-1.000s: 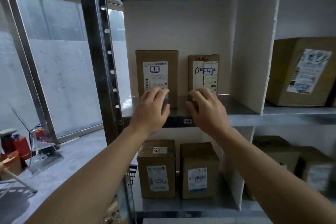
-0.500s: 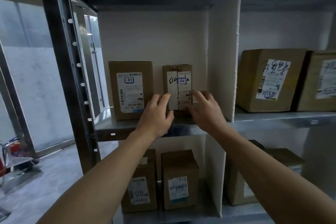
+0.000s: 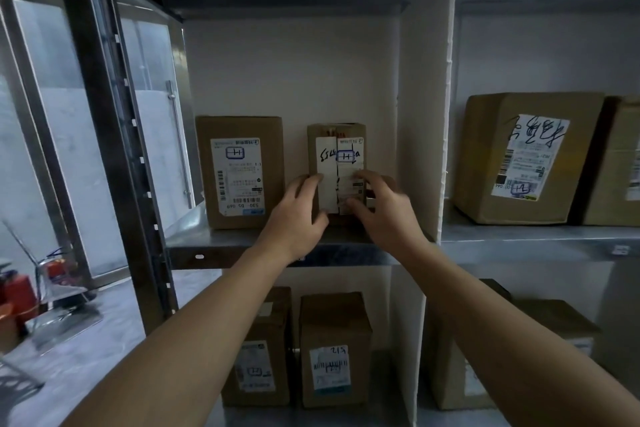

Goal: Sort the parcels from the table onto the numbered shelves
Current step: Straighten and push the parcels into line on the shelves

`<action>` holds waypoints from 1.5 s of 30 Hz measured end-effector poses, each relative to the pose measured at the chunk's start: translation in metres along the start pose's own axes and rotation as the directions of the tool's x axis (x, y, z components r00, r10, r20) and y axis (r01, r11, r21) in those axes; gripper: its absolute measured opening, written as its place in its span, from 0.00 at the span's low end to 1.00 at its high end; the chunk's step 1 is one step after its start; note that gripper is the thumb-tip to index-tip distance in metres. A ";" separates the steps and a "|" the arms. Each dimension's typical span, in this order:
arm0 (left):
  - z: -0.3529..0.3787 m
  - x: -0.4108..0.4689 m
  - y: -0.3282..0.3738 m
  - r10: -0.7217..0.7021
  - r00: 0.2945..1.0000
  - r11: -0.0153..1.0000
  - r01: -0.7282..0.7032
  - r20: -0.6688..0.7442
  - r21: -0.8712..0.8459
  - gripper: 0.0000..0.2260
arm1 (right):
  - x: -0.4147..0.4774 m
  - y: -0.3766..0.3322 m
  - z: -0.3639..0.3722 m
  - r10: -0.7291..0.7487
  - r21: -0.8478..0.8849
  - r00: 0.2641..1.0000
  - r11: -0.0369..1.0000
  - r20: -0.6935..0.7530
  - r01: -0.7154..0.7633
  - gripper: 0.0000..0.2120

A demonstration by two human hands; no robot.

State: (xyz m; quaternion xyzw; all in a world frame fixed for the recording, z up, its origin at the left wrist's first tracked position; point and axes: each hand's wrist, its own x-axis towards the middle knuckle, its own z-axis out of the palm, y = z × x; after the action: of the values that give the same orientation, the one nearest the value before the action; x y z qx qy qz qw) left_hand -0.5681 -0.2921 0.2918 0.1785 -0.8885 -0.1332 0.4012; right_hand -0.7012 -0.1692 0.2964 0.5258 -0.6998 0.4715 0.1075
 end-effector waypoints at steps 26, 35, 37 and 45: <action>0.011 -0.045 0.028 0.012 0.980 0.994 0.011 -0.200 0.113 0.22 | -0.043 0.017 -0.015 -0.109 -0.184 0.994 0.978 -0.024 0.103 0.21; 0.019 -0.086 0.072 0.003 0.988 0.992 0.018 -0.156 0.127 0.21 | -0.103 0.017 -0.061 -0.269 -0.415 0.963 0.873 0.029 0.256 0.16; 0.017 -0.095 0.083 -0.008 0.990 0.992 0.026 -0.139 0.126 0.21 | -0.113 0.016 -0.074 -0.246 -0.447 0.969 0.865 0.018 0.228 0.15; 0.032 -0.114 0.147 0.052 0.997 0.996 -0.048 -0.051 0.076 0.20 | -0.163 0.029 -0.149 -0.039 -0.578 0.999 0.814 0.026 0.047 0.19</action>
State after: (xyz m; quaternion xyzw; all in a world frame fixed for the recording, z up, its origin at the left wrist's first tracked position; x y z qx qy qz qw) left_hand -0.5536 -0.1084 0.2517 0.1744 -0.8861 -0.0851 0.4209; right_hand -0.7083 0.0491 0.2545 0.4870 -0.7985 0.2308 0.2684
